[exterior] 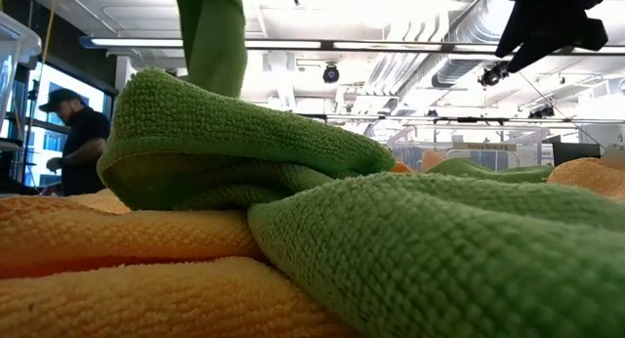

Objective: Sort microfiber towel by color & place in baskets
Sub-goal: Put the green microfiber cloth into the bottom transparent bin

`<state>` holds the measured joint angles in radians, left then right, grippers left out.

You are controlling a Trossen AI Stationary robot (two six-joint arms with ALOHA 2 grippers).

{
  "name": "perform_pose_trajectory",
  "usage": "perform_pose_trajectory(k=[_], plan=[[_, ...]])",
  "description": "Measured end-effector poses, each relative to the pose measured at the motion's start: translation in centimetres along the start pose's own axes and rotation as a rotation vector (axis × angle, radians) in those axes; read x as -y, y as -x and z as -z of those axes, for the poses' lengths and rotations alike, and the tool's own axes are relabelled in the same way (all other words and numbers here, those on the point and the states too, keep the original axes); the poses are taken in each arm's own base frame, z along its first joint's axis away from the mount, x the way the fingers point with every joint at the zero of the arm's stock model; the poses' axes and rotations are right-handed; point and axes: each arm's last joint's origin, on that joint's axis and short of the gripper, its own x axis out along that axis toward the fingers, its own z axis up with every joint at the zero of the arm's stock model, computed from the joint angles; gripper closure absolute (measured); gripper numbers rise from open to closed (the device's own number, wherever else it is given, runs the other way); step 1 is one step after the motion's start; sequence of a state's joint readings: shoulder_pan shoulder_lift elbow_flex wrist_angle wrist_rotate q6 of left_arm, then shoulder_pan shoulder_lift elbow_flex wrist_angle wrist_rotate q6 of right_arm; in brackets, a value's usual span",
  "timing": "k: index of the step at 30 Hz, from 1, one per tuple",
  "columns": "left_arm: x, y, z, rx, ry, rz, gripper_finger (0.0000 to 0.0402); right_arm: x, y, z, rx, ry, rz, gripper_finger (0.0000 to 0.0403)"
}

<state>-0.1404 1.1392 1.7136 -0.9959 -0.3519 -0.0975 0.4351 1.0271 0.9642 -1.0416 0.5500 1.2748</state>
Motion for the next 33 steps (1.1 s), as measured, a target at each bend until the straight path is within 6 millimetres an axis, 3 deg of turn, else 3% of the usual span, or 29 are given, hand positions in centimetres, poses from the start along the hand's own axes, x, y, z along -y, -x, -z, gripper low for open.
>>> perform_pose_trajectory(k=[8, 14, 17, 26, 33], plan=[[0.5, 3.2, -0.4, -0.099, -0.009, 0.119, 0.0401, 0.0, 0.0, 0.0, 0.015, 0.129, 0.006, 0.0254], [0.2, 5.3, -0.9, -0.231, 0.132, 0.115, 0.0401, 0.0, 0.0, 0.0, 0.014, 0.203, 0.009, 0.0254], [0.5, 5.5, -1.6, -0.276, 0.192, 0.117, 0.0401, 0.0, 0.0, 0.0, 0.013, 0.232, 0.009, 0.0254], [2.8, 5.4, -3.7, -0.295, 0.257, 0.369, 0.0401, 0.1, 0.0, 0.0, 0.012, 0.257, 0.011, 0.0254], [4.2, 6.6, -3.3, -0.428, 0.418, 0.538, 0.0401, -0.1, 0.0, -0.1, 0.016, 0.248, 0.001, 0.0254]])
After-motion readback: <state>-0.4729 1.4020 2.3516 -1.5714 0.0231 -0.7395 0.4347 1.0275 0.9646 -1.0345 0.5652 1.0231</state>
